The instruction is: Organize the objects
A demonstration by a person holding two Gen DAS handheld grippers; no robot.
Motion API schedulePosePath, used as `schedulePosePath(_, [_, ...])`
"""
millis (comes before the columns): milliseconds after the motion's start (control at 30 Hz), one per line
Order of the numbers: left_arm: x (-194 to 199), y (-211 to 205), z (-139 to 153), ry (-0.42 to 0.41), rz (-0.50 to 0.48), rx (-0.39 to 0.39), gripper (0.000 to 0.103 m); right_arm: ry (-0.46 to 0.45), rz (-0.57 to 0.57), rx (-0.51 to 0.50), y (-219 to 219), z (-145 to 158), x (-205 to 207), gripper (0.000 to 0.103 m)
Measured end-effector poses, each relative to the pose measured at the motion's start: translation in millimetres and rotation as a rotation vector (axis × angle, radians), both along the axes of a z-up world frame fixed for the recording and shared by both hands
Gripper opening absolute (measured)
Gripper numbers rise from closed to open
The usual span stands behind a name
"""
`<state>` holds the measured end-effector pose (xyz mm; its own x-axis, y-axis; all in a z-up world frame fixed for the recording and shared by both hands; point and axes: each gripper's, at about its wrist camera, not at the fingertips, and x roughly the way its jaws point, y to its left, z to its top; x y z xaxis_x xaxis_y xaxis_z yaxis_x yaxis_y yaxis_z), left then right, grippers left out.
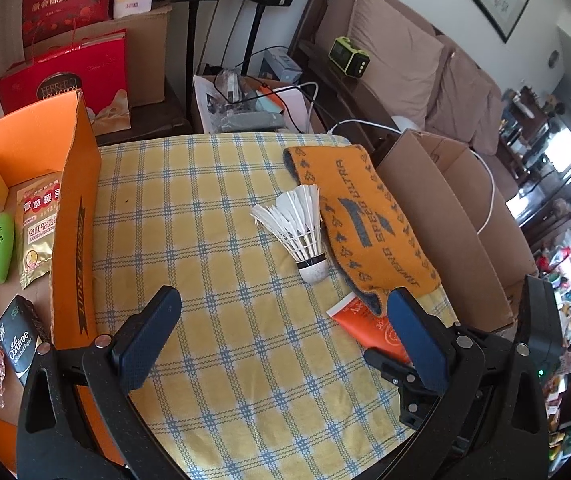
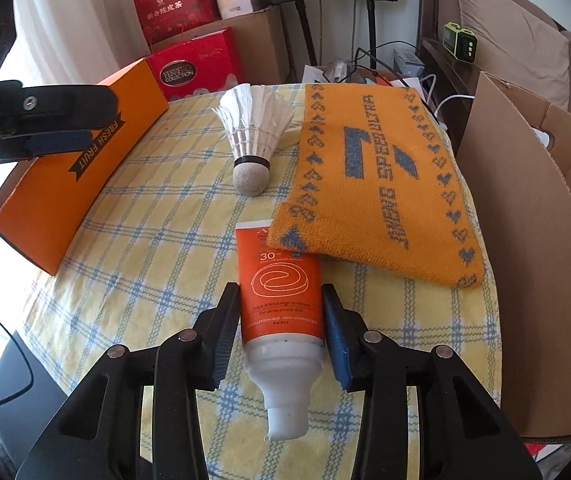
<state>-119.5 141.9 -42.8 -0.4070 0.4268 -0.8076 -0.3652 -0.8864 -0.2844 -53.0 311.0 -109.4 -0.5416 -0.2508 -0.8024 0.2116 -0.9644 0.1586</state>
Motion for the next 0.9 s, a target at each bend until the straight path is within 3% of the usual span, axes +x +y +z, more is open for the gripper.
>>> schedulePosePath(267, [-21,21,-18,-0.056,0.001,-0.019,0.103,0.007,0.031,-0.031,-19,3,12,0.040])
schedulePosePath(500, [-10,17,-35,-0.099,-0.009,-0.013,0.102,0.017,0.041,-0.049,-36,0,8,0.041])
schedulePosePath(600, [-8,11,-42,-0.123,0.000,-0.013,0.102,0.016,0.042,-0.083,-39,-3,7,0.045])
schedulePosePath(700, [-3,8,-45,-0.131,-0.002,-0.020,0.102,0.029,0.045,-0.115,-35,5,12,0.059])
schedulePosePath(900, [13,8,-51,-0.150,-0.014,-0.003,0.102,0.057,0.028,-0.011,-16,27,30,0.059])
